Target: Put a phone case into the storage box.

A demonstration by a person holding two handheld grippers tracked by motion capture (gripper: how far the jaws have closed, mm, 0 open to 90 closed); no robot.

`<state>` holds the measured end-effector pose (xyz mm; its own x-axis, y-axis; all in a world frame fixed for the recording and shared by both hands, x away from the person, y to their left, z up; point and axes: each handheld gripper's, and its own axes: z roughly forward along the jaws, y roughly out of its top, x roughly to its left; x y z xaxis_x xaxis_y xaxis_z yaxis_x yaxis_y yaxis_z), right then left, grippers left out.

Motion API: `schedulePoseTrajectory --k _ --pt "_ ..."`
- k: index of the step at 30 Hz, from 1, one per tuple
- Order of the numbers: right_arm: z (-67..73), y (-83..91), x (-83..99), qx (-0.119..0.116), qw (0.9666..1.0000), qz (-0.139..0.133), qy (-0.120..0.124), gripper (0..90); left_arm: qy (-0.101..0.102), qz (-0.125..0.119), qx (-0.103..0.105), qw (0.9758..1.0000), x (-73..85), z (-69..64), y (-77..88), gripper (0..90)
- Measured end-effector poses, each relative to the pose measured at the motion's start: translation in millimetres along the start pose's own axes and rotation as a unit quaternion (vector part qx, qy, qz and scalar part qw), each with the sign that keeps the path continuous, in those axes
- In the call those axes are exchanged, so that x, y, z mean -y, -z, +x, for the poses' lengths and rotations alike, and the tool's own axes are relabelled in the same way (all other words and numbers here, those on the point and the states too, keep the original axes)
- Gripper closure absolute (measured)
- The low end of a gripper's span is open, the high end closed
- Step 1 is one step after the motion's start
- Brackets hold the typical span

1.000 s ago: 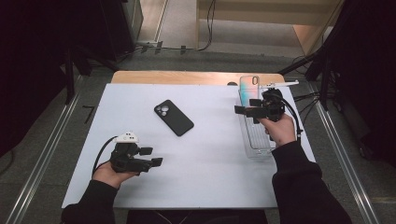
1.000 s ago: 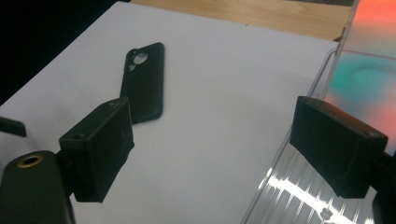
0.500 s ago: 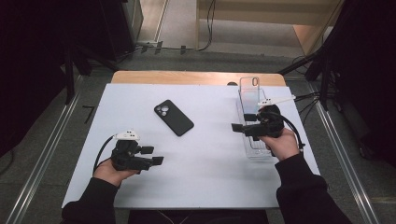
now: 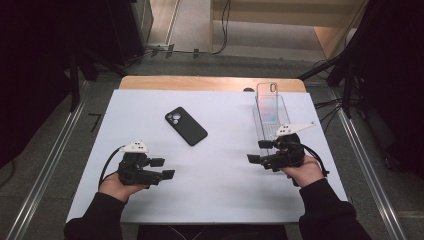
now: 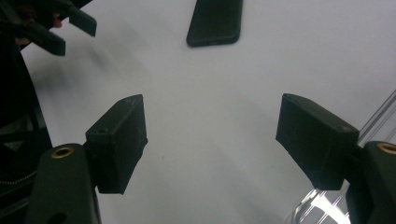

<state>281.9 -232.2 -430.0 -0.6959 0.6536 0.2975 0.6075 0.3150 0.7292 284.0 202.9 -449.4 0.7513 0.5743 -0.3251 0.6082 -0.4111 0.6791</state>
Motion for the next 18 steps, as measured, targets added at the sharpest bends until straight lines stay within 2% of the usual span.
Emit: schedulePoseTrajectory --k 7,10,13,18 --pt "5.5 -2.4 23.9 -0.003 0.9998 0.017 0.014 22.4 -0.001 -0.004 0.002 1.0 5.1 -0.5 3.7 33.1" --pt "4.6 -2.5 33.4 -0.018 0.9995 0.019 0.014 22.4 0.001 -0.006 0.001 1.0 6.4 -0.3 5.0 33.1" --pt "4.8 -3.2 40.7 -0.019 0.9993 0.025 0.019 22.3 0.0 -0.005 0.003 1.0 7.0 -0.5 5.1 33.1" --pt "3.7 -6.7 46.4 -0.015 0.999 0.04 0.009 22.2 -0.002 -0.003 0.002 1.0 7.6 -2.5 4.8 33.1"
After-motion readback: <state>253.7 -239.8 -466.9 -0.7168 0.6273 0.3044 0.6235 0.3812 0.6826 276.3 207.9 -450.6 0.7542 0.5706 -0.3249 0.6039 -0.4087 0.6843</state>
